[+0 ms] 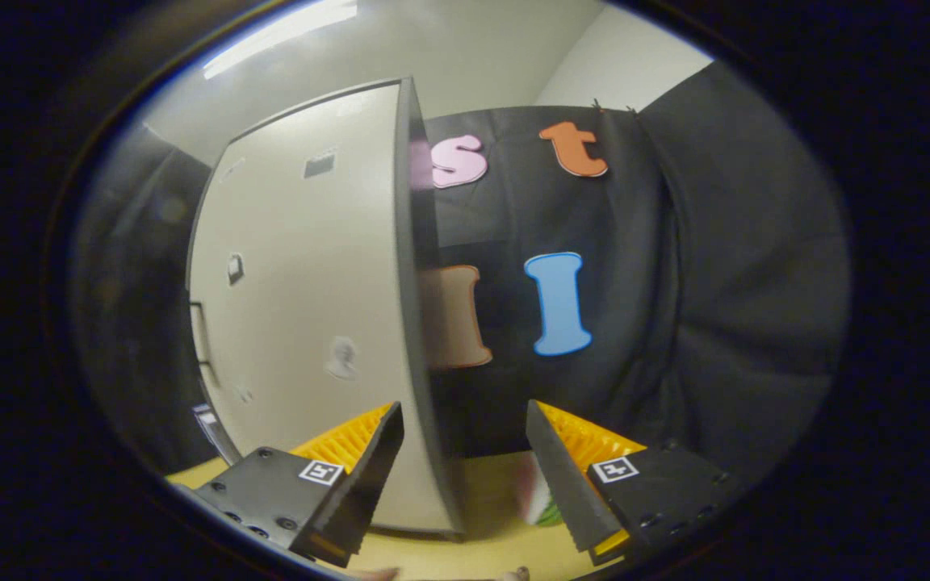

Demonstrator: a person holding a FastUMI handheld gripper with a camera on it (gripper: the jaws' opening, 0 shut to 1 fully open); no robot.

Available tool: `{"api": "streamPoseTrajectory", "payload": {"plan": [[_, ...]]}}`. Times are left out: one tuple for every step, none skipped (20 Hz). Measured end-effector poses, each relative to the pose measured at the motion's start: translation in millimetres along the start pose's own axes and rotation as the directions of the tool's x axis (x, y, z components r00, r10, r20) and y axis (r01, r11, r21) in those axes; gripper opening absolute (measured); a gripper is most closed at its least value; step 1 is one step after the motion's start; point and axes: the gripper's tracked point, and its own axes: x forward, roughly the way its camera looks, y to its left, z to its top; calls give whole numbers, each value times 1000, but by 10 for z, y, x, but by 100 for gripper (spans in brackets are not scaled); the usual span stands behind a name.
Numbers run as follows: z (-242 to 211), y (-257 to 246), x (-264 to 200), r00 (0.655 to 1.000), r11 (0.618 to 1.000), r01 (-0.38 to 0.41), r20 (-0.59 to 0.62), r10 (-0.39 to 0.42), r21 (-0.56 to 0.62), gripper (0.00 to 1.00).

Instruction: Open the shoe cabinet door, grab the shoes and put them into the shoe cabinet, then close the shoe cabinet door.

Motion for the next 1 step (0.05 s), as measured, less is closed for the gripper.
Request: {"api": "streamPoseTrajectory", "payload": {"plan": [[-206,-328,7,1000,1000,-5,14,5,-16,96]]}}
